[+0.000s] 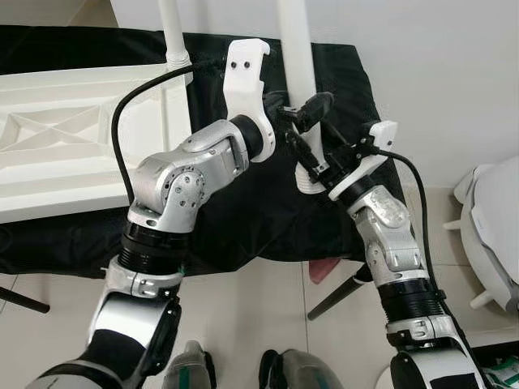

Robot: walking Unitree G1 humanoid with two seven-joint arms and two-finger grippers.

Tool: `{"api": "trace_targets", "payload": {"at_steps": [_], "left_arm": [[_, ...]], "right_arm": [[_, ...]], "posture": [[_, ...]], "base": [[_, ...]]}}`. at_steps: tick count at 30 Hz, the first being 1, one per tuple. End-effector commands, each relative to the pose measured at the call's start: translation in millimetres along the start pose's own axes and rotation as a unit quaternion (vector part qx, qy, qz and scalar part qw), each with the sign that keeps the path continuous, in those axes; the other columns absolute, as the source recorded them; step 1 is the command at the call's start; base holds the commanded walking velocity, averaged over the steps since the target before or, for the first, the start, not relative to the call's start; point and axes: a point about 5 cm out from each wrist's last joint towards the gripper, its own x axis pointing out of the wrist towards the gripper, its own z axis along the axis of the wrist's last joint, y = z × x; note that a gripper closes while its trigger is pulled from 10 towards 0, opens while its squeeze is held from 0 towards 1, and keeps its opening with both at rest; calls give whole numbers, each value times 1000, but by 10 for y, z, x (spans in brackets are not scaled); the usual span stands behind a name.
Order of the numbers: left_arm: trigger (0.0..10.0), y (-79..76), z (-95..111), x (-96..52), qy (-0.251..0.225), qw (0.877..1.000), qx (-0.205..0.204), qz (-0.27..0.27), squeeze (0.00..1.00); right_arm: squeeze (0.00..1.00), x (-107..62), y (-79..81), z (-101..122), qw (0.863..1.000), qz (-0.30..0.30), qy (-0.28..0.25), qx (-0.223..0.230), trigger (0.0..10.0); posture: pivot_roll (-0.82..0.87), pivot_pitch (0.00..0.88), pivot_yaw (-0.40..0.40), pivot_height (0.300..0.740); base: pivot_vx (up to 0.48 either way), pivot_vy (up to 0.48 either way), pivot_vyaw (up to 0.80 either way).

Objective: Building children table

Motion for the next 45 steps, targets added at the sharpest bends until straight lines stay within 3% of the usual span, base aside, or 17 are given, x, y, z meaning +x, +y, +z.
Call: {"api": "trace_targets", "payload": {"at_steps": [1, 12, 13, 14, 15, 32, 33, 38, 39, 40, 41, 45], "left_arm": [[10000, -207, 15, -7, 1, 985, 13, -171, 0], [10000, -140, 131, 42, -15, 988, 7, -152, 0], [2941, -126, 162, 44, -23, 989, 2, -149, 0], [2941, -121, 184, 42, -29, 988, -4, -150, 0], [0, -120, 196, 41, -33, 988, -7, -151, 0], [0, -192, 222, 9, -41, 983, 13, -176, 0], [10000, -201, 222, 15, -38, 984, 20, -174, 0], [10000, -263, 249, 16, -43, 983, 42, -176, 0], [10000, -312, 261, 13, -46, 981, 49, -179, 0], [10000, -312, 261, 13, -46, 981, 49, -179, 0], [10000, -359, 263, 14, -46, 980, 55, -183, 0], [10000, -438, 249, 10, -44, 978, 64, -193, 0]], "right_arm": [[0, 2, 22, 62, 1000, 8, -19, -4, 10000], [0, -37, 101, 44, 999, 31, -13, 0, 10000], [0, -46, 101, 38, 1000, 30, -11, 0, 10000], [0, -52, 98, 32, 1000, 28, -10, 0, 10000], [0, -57, 98, 28, 1000, 27, -9, -1, 10000], [0, -58, 61, -10, 1000, 25, 13, -10, 10000], [1000, -54, 54, -9, 1000, 25, 15, -7, 10000], [1000, -23, 41, -7, 999, 25, 26, -9, 10000], [631, 7, 37, -29, 998, 26, 52, -1, 10000], [631, 7, 37, -29, 998, 26, 52, -1, 10000], [0, 43, 29, -29, 997, 27, 68, -5, 10000], [0, 103, 14, -5, 996, 27, 82, -14, 10000]], "posture": [[-140, 82, -10, 740], [-140, 81, -11, 740], [-141, 80, -10, 740], [-141, 79, -9, 740], [-141, 79, -9, 740], [-141, 76, -10, 740], [-141, 75, -10, 740], [-142, 72, -10, 740], [-142, 69, -9, 740], [-142, 69, -9, 740], [-142, 69, -10, 740], [-143, 66, -10, 740]], "base": [[0, 0, 0], [0, 0, 0], [0, 0, 0], [0, 0, 0], [0, 0, 0], [0, 0, 0], [0, 0, 0], [0, 0, 0], [0, 0, 0], [0, 0, 0], [0, 0, 0], [0, 0, 0]]}}
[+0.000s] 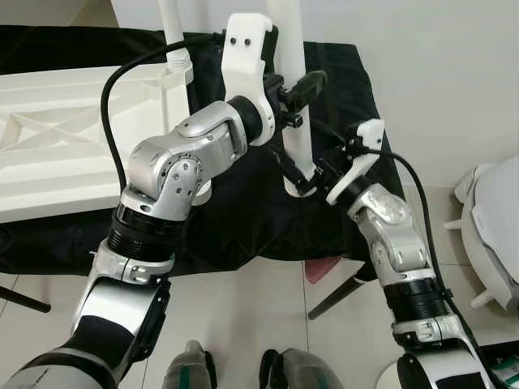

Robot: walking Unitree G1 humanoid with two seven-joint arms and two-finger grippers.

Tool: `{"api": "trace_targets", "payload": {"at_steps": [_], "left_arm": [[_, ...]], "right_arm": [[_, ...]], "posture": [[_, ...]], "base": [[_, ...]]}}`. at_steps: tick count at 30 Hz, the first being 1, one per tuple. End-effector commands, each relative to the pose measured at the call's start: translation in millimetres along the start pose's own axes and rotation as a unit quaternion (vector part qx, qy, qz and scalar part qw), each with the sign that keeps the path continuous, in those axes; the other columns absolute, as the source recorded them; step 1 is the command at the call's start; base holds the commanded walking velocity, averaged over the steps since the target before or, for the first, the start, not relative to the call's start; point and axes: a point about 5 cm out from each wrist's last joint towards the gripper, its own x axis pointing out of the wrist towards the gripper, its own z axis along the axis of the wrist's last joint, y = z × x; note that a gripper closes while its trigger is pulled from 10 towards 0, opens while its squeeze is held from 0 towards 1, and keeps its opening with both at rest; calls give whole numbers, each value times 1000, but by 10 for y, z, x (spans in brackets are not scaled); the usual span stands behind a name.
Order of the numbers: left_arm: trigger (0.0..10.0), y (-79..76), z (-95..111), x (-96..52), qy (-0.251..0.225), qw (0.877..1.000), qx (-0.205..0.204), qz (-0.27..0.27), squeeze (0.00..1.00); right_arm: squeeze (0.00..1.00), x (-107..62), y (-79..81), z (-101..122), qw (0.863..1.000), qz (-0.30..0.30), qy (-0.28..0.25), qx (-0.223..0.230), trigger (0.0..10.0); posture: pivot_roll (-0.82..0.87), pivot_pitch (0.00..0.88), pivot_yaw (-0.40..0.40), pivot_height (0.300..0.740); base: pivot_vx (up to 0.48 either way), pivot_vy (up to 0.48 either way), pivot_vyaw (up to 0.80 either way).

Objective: Building children table

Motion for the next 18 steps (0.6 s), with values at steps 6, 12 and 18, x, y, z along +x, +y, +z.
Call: {"api": "trace_targets", "payload": {"at_steps": [6, 12, 18], "left_arm": [[10000, -505, 41, 20, -10, 980, 32, -196, 0], [10000, -561, -39, 31, 1, 978, 56, -202, 0], [10000, -592, -85, 30, 6, 977, 60, -207, 0]], "right_arm": [[0, 181, -35, 132, 995, 67, 59, -39, 10000], [0, 257, -32, 224, 991, 94, 79, -53, 10000], [0, 283, -8, 279, 988, 109, 89, -59, 10000]], "posture": [[-151, 56, -17, 740], [-152, 55, -21, 740], [-159, 58, -21, 740]], "base": [[0, 0, 0], [0, 0, 0], [0, 0, 0]]}}
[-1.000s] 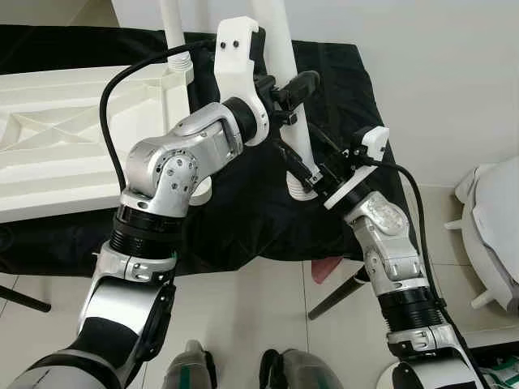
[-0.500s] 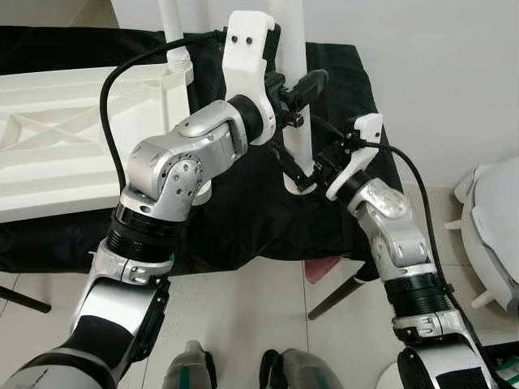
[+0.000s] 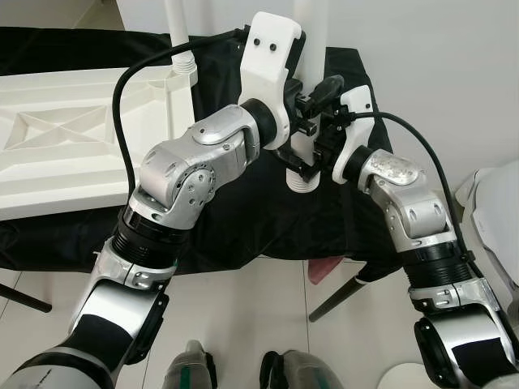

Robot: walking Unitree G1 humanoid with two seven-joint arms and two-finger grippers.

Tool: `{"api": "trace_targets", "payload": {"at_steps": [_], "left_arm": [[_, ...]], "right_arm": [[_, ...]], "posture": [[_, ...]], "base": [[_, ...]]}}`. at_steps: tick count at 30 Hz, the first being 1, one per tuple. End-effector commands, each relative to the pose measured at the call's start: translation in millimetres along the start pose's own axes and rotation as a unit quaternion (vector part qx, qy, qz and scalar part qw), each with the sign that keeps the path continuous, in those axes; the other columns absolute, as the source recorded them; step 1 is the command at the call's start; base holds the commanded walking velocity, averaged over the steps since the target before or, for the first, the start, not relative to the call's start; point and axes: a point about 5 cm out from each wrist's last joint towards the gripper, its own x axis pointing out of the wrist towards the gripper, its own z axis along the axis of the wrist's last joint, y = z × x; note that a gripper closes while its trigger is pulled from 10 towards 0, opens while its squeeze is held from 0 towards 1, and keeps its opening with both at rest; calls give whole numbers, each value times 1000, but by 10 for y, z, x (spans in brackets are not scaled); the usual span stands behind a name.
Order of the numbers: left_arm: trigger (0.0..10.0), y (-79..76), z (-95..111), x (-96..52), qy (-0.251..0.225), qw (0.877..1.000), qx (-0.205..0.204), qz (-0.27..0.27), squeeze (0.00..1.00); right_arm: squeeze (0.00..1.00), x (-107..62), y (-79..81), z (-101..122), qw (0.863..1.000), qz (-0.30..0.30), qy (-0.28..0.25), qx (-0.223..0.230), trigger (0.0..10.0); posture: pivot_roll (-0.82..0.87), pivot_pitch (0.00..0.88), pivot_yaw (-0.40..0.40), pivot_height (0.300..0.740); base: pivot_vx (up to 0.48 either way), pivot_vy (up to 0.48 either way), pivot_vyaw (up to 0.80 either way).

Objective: Building children table

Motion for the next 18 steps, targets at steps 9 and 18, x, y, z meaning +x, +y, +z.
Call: {"api": "trace_targets", "payload": {"at_steps": [9, 18], "left_arm": [[10000, -405, -27, 17, -2, 983, 5, -184, 0], [10000, -402, -61, 31, 4, 983, 7, -184, 0]], "right_arm": [[0, 86, 74, 154, 1000, 25, -8, -13, 4588], [0, 79, 59, 203, 1000, 17, -19, -5, 0]], "posture": [[-159, 63, -16, 740], [-162, 65, -14, 740]], "base": [[0, 0, 0], [0, 0, 0]]}}
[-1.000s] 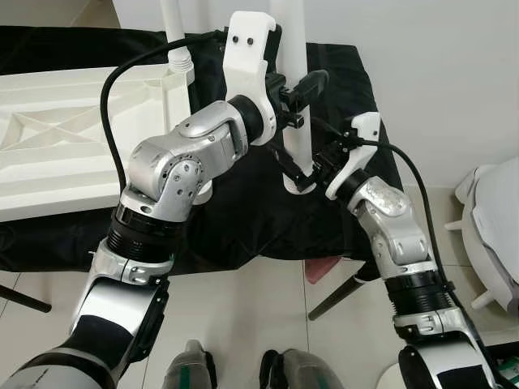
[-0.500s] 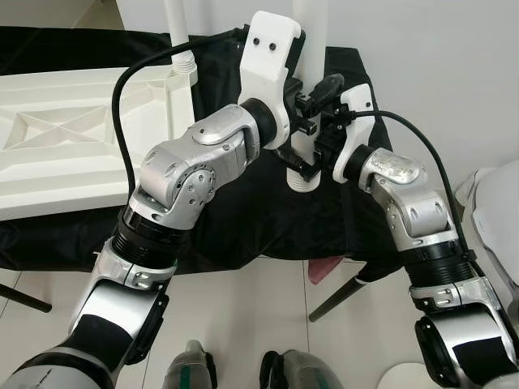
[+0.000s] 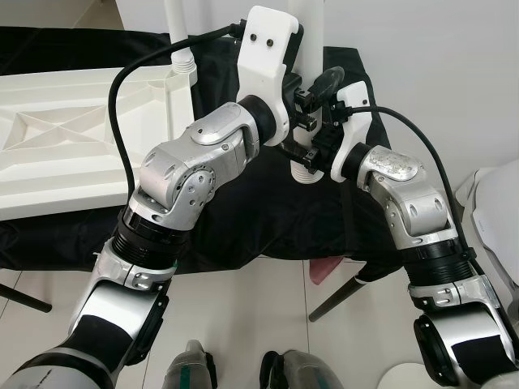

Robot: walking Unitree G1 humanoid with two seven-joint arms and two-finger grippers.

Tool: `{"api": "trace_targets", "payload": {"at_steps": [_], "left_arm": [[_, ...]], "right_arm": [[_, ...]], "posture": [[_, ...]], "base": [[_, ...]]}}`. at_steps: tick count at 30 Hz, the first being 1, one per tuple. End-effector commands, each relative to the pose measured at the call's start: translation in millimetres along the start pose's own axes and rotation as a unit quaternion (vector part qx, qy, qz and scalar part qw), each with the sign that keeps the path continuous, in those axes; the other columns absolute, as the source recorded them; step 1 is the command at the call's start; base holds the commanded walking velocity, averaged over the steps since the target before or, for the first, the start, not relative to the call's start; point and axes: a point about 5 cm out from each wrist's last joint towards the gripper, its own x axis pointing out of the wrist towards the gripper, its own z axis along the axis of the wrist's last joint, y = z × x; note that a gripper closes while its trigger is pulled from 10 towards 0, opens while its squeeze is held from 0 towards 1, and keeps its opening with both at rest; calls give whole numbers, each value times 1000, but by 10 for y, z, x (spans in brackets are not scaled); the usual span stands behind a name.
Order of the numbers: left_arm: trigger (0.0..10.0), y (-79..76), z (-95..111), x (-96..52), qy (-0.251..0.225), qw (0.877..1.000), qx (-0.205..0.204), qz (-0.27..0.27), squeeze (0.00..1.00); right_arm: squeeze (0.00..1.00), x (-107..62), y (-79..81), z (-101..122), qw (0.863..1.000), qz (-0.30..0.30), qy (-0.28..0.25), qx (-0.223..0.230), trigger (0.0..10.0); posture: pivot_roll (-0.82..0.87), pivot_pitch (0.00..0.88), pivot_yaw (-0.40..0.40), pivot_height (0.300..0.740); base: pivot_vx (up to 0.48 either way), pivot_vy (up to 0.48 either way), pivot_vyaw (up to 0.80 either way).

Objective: Building children table

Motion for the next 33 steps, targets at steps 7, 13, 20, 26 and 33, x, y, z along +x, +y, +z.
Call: {"api": "trace_targets", "payload": {"at_steps": [7, 13, 20, 26, 33], "left_arm": [[10000, -439, -68, -1, 8, 977, -45, -210, 1000], [10000, -390, -63, -13, 13, 980, -36, -193, 1000], [10000, -322, 46, -33, -15, 983, -50, -179, 0], [10000, -346, 106, -61, -33, 981, -46, -188, 0], [10000, -310, 125, -53, -41, 983, -51, -173, 0]], "right_arm": [[0, 91, -6, 142, 1000, -25, -16, 4, 10000], [0, 111, -51, 82, 996, -79, -17, 41, 10000], [0, 115, -35, -19, 991, -113, -5, 74, 10000], [0, 115, -47, -66, 987, -132, 3, 86, 10000], [0, 108, -103, -115, 982, -163, 14, 91, 10000]], "posture": [[-157, 68, -14, 740], [-149, 67, -13, 740], [-145, 70, -13, 740], [-142, 72, -13, 740], [-141, 73, -13, 740]], "base": [[0, 0, 0], [0, 0, 0], [0, 0, 0], [0, 0, 0], [0, 0, 0]]}}
